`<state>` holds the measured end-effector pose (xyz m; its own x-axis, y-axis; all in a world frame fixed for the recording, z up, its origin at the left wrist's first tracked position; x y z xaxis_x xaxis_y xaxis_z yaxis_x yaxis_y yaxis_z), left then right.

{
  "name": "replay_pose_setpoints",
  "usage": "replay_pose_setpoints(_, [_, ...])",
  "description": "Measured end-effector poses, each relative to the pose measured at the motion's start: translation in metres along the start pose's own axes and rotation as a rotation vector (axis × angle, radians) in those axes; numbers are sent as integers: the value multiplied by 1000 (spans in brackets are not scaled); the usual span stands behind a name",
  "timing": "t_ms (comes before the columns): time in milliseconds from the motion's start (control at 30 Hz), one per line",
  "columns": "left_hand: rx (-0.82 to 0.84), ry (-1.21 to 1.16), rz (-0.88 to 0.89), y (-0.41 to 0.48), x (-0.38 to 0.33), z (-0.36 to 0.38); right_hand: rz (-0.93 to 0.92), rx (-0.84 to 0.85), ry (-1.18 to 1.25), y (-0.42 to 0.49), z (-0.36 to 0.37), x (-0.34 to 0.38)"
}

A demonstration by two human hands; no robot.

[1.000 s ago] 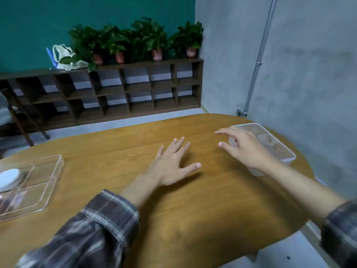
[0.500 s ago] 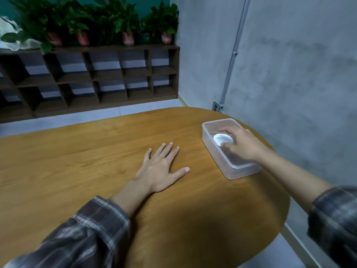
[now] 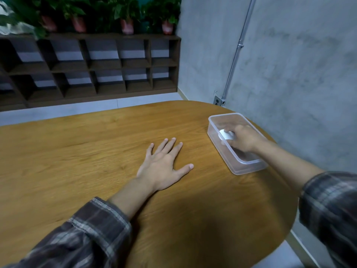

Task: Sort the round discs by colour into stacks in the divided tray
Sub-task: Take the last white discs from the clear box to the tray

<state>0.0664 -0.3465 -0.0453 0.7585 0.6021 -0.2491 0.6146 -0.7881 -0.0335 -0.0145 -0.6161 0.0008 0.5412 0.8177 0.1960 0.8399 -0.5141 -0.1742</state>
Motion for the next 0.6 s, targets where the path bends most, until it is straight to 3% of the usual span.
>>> replay_pose_setpoints(267, [1, -5, 1, -4, -2, -2, -79, -16, -80, -14, -5, 11])
replay_pose_setpoints(600, [-15, -17, 1, -7, -2, -4, -172, -172, -48, -35, -21, 24])
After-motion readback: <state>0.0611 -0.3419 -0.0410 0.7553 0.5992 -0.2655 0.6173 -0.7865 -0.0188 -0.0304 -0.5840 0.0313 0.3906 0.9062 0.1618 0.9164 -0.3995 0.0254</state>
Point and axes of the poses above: each hand's wrist, its own y-axis towards the middle knuckle, its own z-axis out of the palm, x = y × z, the point moved 6 cm from there along y, towards the middle knuckle, and after that the axes turned 3 degrees about x, right-handed, at the moved point
